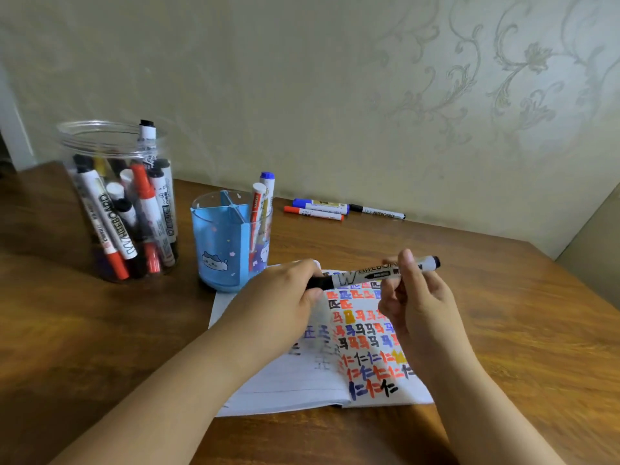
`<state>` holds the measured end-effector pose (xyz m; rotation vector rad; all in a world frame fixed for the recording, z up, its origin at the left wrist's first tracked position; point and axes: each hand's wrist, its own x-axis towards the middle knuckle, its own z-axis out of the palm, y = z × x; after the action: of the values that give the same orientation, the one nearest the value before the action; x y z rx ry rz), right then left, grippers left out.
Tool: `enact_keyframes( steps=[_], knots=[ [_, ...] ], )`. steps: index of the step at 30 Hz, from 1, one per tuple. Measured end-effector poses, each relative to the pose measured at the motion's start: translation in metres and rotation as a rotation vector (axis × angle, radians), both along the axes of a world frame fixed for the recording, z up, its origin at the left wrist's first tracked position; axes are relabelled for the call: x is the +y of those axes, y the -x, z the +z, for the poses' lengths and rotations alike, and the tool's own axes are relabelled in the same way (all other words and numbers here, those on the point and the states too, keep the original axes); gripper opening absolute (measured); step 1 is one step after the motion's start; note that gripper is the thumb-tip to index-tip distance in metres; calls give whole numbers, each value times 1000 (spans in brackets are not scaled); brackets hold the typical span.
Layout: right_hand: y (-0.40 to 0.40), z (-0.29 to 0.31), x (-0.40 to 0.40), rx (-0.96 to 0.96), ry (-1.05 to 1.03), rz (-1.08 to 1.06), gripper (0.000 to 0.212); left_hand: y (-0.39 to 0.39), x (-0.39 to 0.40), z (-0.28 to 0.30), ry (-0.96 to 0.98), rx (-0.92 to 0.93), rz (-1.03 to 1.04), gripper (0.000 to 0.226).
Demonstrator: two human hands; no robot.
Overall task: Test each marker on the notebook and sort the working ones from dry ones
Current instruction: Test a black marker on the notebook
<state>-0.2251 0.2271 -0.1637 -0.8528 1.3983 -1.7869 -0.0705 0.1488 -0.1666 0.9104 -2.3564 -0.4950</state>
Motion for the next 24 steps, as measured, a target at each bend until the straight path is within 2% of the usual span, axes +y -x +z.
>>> enact_keyframes(
  steps=[3, 7, 9, 11, 13, 16, 20, 22, 24],
  knots=[
    [-4, 11, 1, 27, 21, -20, 34, -12, -4, 11, 72, -8, 25, 19],
    [-22, 32, -8, 224, 107, 4, 21, -52, -15, 8, 183, 6, 165, 26],
    [-35, 47, -18, 297, 194, 28, 15, -73, -22, 1, 180, 38, 241, 28],
    [-51, 62, -32, 437, 255, 21, 10, -87, -25, -6, 158, 50, 295, 34],
    [-63, 74, -48, 657, 256, -47, 13, -93, -26, -11, 155, 45, 308, 37],
    [-78, 86, -72, 890, 204, -91, 18, -99, -26, -12, 166, 39, 310, 37],
    [-90, 85, -99, 1209, 2, -50, 20, -104, -24, -11, 157, 34, 308, 38],
    [-93, 78, -108, 1307, -96, 2, 18, -105, -22, -12, 143, 39, 288, 37],
    [-93, 71, -113, 1323, -128, 28, 19, -105, -21, -12, 124, 31, 261, 36]
  ],
)
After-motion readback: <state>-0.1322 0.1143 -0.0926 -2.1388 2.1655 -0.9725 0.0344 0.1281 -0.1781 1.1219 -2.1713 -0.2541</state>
